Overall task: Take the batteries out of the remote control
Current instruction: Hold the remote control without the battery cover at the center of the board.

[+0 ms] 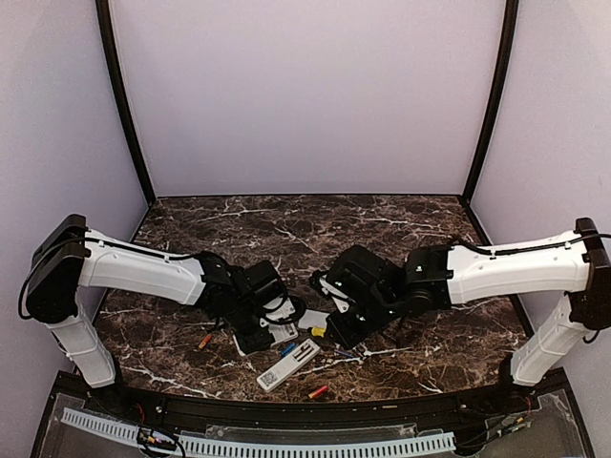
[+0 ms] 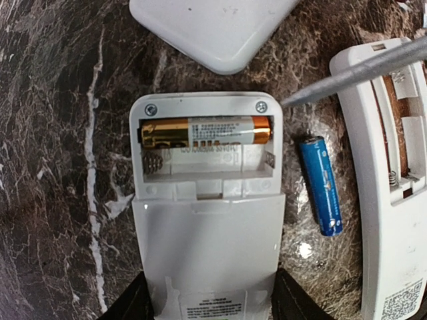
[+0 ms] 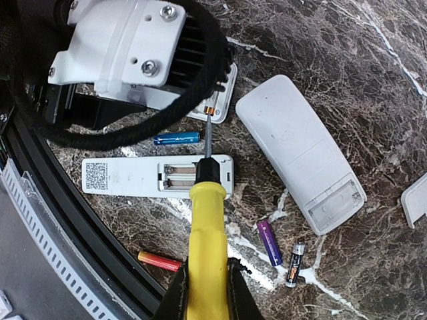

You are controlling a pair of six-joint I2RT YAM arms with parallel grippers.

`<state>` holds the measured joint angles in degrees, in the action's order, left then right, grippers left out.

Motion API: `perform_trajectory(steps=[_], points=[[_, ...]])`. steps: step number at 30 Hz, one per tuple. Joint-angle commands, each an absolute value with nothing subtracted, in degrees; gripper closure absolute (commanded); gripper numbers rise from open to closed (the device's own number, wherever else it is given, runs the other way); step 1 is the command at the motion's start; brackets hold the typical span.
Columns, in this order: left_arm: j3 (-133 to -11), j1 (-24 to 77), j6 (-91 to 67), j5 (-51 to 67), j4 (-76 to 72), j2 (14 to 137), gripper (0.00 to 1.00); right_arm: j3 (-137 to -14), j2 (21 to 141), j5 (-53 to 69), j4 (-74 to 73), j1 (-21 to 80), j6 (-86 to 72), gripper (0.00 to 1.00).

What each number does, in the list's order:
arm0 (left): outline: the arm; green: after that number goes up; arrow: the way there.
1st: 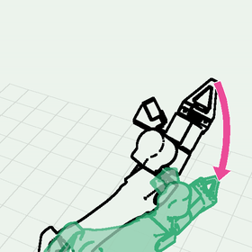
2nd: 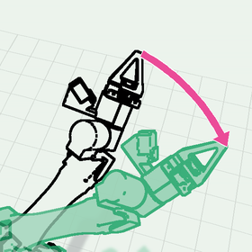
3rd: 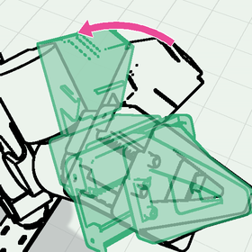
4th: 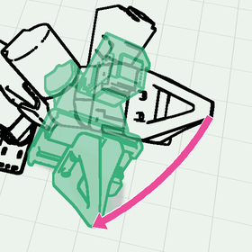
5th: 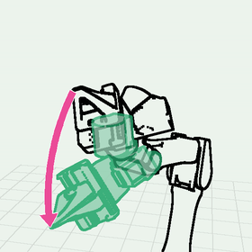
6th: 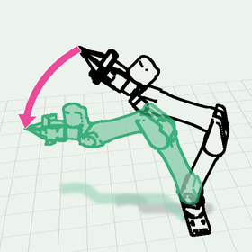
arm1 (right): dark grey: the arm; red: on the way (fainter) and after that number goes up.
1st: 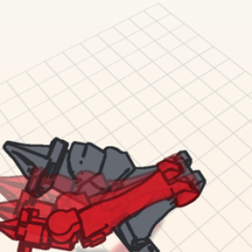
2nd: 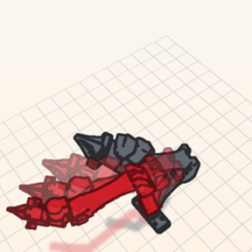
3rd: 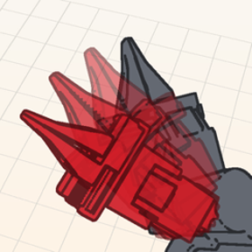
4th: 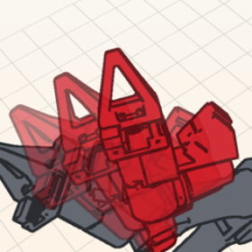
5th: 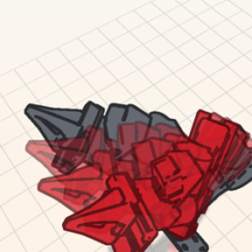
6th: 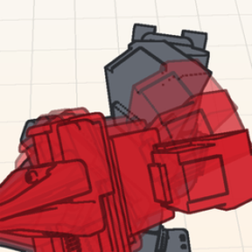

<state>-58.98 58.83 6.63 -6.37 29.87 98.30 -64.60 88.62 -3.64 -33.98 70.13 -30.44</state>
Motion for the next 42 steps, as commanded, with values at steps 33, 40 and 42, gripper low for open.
perform_trajectory(steps=[33, 40, 42], points=[[-58.71, 60.18, 8.44, -3.08, 32.44, 100.45, 0.67, -71.09, 96.22, -9.56, -36.60, 72.68, -29.45, 1.00], [-58.79, 60.14, 8.52, -3.14, 32.50, 100.55, 0.67, -71.87, 97.41, -8.88, -37.01, 72.76, -29.09, 1.00], [-58.75, 60.19, 8.48, -3.16, 32.51, 100.55, 0.67, -71.98, 97.93, -8.88, -37.08, 72.78, -29.08, 1.00]])
